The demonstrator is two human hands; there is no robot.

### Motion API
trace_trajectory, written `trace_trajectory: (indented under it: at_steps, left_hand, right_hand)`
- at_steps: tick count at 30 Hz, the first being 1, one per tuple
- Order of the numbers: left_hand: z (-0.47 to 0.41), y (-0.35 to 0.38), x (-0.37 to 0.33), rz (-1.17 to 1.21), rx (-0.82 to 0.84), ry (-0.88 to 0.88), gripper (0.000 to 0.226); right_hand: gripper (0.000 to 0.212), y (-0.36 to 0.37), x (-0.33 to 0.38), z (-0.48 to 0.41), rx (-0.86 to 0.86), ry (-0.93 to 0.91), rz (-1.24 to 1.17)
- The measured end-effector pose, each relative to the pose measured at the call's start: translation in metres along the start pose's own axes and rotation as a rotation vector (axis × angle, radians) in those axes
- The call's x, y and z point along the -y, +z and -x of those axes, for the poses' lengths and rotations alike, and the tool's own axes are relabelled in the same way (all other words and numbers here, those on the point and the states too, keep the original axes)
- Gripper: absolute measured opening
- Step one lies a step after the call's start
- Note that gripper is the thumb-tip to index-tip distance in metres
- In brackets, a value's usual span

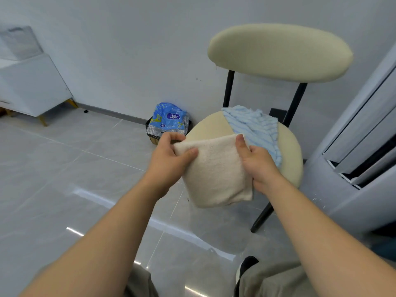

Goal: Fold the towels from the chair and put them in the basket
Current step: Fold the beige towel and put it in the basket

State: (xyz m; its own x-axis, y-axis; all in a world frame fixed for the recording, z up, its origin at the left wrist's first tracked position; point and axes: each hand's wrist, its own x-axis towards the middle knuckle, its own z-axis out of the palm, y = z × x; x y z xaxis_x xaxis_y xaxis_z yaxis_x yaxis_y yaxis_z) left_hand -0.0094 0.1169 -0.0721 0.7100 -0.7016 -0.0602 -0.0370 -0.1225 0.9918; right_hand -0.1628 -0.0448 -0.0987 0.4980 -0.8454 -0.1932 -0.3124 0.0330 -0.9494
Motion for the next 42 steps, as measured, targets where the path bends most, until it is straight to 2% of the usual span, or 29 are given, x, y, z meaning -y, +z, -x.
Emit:
trace_trajectory:
  at_steps: [2,3,5,7,10,14,19,20,23,25,27,30,33,35,38,40,42]
  left_hand:
    - [0.0,0.006,-0.002,0.094,-0.056,-0.031,0.044]
    - [0.0,0.009,-0.003,0.165,-0.055,-0.069,0.043]
    - [-0.001,0.013,-0.005,0.319,0.026,-0.192,0.035]
    - [0.0,0.015,-0.006,0.413,0.147,-0.304,0.031]
    - [0.0,0.019,0.0,0.324,0.213,-0.334,0.027]
    - [0.0,0.029,0.011,0.187,0.019,-0.201,0.022]
    - [-0.008,0.025,0.015,0.159,-0.166,-0.115,0.023]
    - [-0.008,0.024,0.014,0.167,-0.182,-0.117,0.023]
    - [-0.008,0.023,0.012,0.175,-0.214,-0.177,0.027]
    - [-0.009,0.021,0.012,0.193,-0.205,-0.275,0.033]
    - [-0.008,0.019,0.01,0.299,-0.111,-0.429,0.043]
    - [-0.004,0.02,0.005,0.456,0.033,-0.553,0.035]
    - [-0.007,0.027,0.013,0.299,-0.022,-0.507,0.032]
    - [-0.008,0.032,0.017,0.111,-0.087,-0.404,0.034]
    - [-0.009,0.035,0.018,-0.022,-0.15,-0.282,0.034]
    - [-0.012,0.034,0.017,-0.029,-0.141,-0.286,0.034]
    - [-0.016,0.03,0.016,0.082,-0.076,-0.379,0.035]
  right_hand:
    - [0.089,0.002,0.002,0.006,0.018,0.089,-0.071]
    - [0.084,0.003,0.003,0.009,0.006,0.081,-0.094]
    - [0.072,0.005,0.005,0.012,-0.048,-0.007,-0.101]
    - [0.069,0.004,0.009,0.015,-0.097,-0.092,-0.1]
    - [0.064,0.001,0.012,0.018,-0.138,-0.13,-0.108]
    - [0.055,0.001,0.011,0.018,-0.089,-0.106,-0.056]
    - [0.035,0.003,0.013,0.019,0.16,0.019,-0.292]
    - [0.032,0.004,0.012,0.02,0.161,0.004,-0.254]
    - [0.035,0.007,0.007,0.023,0.085,-0.129,0.056]
    - [0.034,0.011,0.006,0.024,0.026,-0.19,0.179]
    - [0.033,0.011,0.006,0.024,-0.031,-0.214,0.209]
    - [0.037,0.007,0.006,0.018,-0.086,-0.204,0.196]
    - [0.036,0.001,0.002,0.013,-0.095,-0.181,0.171]
    - [0.033,0.0,0.001,0.01,-0.095,-0.181,0.156]
    - [0.029,0.002,0.001,0.008,-0.095,-0.167,0.103]
    - [0.025,0.003,0.001,0.006,-0.09,-0.15,0.055]
    - [0.024,0.001,0.002,0.006,-0.09,-0.141,0.035]
